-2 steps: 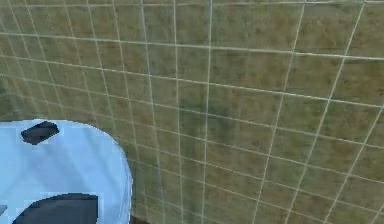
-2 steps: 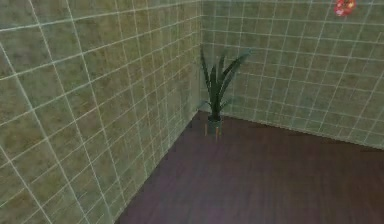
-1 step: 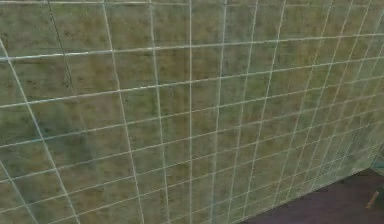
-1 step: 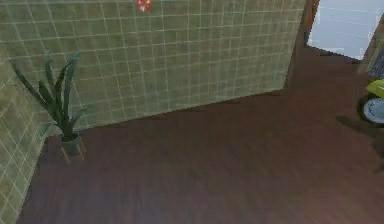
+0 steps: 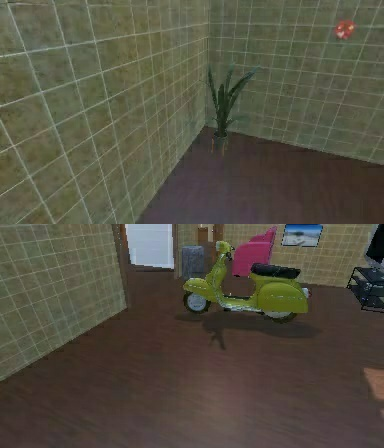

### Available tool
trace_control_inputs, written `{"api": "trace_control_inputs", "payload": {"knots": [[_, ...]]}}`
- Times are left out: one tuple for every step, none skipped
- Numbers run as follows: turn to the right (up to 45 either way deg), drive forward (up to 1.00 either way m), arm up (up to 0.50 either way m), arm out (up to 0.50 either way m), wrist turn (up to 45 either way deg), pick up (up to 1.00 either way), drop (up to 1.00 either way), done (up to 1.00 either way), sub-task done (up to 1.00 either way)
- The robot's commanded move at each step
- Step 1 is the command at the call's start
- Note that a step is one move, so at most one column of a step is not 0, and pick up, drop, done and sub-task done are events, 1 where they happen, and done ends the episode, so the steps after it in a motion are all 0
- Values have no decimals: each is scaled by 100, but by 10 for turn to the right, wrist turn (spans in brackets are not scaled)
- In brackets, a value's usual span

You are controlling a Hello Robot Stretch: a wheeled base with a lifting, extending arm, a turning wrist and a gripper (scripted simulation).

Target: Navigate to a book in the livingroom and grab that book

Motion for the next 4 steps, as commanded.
{"api": "trace_control_inputs", "payload": {"knots": [[300, 0, 0, 0, 0, 0, 0, 0, 0], [0, 25, 0, 0, 0, 0, 0, 0, 0], [450, 0, 0, 0, 0, 0, 0, 0, 0], [420, 0, 0, 0, 0, 0, 0, 0, 0]]}}
